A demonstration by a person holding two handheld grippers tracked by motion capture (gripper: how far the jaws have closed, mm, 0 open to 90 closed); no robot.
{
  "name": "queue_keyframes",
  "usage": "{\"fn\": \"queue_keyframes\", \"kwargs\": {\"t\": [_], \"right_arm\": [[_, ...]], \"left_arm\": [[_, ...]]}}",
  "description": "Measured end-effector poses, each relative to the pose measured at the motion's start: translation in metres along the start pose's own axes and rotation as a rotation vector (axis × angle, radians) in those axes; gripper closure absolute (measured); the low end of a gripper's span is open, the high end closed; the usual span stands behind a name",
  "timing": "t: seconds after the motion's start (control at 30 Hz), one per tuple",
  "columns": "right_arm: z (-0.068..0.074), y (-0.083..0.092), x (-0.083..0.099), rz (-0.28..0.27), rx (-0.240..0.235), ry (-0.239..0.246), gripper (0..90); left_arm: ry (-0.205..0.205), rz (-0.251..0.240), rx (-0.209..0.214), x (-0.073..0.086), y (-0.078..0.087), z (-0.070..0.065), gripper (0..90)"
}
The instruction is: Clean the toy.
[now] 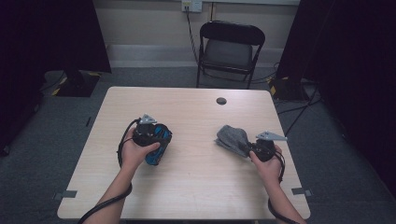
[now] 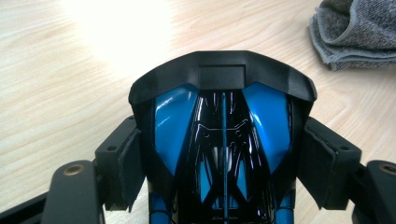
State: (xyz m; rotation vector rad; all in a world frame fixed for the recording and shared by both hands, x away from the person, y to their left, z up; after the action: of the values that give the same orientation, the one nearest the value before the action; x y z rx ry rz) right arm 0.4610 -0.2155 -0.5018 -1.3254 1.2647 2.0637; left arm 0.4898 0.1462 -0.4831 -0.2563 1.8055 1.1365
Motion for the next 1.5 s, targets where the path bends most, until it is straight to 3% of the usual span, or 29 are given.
{"fn": "queue_keyframes", "kwargs": {"t": [0.2,0.47,0.6,0.87,1.13,1.27,1.33,1.5], "right_arm": [[-0.003,-0.002,0.004,0.002,0.007,-0.003,74.9],[-0.004,-0.004,0.008,0.009,0.018,0.006,73.6],[-0.005,-0.005,0.009,0.008,0.022,0.004,72.7],[-0.006,-0.006,0.013,0.015,0.031,0.002,71.3],[-0.006,-0.006,0.014,0.019,0.033,0.008,69.4],[-0.007,-0.006,0.015,0.02,0.045,0.01,65.5],[-0.007,-0.006,0.016,0.023,0.047,0.016,63.7],[-0.007,-0.005,0.016,0.023,0.05,0.017,52.0]], "left_arm": [[0.008,0.012,0.003,0.005,-0.01,-0.001,25.4],[-0.025,0.091,0.003,0.014,-0.026,-0.004,25.4],[-0.001,0.088,0.0,0.018,-0.033,-0.004,25.3],[-0.029,0.116,-0.008,0.026,-0.045,-0.006,25.2],[-0.026,0.115,-0.017,0.029,-0.049,-0.007,25.0],[-0.046,0.104,-0.021,0.03,-0.049,-0.006,24.6],[-0.035,0.089,-0.015,0.031,-0.049,-0.006,24.0],[-0.04,0.107,-0.011,0.032,-0.047,-0.006,23.7]]}}
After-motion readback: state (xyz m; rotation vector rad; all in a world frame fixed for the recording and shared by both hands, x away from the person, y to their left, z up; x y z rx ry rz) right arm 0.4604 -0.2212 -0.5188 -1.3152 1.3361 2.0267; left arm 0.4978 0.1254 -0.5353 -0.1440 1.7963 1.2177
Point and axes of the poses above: each handheld gripper's, and its own axes: y roughly backward along the jaws, x roughly out of its underside, z roughly to its left, the point moved 6 cm from there along -y, roughly forward along the jaws, and after that the axes turned 3 degrees about -z, right-handed, at the moved point
